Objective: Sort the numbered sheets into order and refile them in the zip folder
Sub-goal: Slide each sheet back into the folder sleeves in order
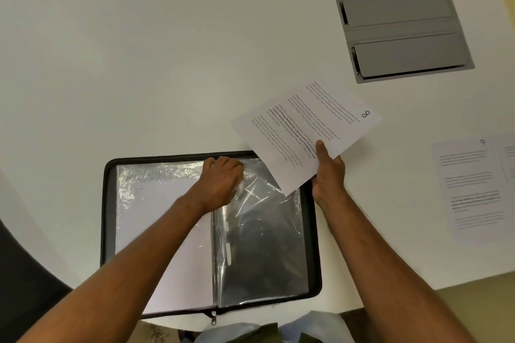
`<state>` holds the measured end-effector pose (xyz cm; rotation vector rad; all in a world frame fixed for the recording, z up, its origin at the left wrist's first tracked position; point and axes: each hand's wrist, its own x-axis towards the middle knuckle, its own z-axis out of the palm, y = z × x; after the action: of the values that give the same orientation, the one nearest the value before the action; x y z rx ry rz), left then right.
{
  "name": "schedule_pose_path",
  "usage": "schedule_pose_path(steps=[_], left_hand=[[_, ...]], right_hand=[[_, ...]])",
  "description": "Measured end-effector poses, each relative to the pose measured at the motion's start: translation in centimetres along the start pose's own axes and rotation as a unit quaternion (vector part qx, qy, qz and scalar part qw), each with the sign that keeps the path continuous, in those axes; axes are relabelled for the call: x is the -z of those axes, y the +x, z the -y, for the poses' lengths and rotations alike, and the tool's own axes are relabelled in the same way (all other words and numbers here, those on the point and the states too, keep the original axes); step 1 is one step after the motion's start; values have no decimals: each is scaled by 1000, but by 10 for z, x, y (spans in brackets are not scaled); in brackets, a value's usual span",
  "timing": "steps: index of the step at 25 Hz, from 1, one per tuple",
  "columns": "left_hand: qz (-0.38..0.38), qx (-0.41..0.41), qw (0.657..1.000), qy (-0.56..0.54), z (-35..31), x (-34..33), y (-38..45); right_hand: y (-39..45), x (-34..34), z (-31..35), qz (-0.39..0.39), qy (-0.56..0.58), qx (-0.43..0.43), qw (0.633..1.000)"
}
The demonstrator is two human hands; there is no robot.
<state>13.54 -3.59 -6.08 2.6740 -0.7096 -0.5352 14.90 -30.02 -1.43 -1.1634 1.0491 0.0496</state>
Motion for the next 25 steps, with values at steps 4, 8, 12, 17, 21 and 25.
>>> schedule_pose_path(steps=[4,8,12,17,21,25], left_hand=[[-21,26,996,-82,-11,9,4],[-83,86,986,-117,-19,12,12],[-79,74,990,-94,-21,12,15],[-88,77,989,-91,-25,5,10],[-90,83,988,-94,-25,1,9],[-89,86,988,-95,-23,0,13]], right_hand=[[4,-6,7,8,60,-34,998],[14,-8,14,48,78,-60,994],[22,-14,22,79,68,-40,994],[39,-34,28,75,32,8,997],[48,-51,22,91,-33,48,994],[56,-58,16,131,-116,72,982]])
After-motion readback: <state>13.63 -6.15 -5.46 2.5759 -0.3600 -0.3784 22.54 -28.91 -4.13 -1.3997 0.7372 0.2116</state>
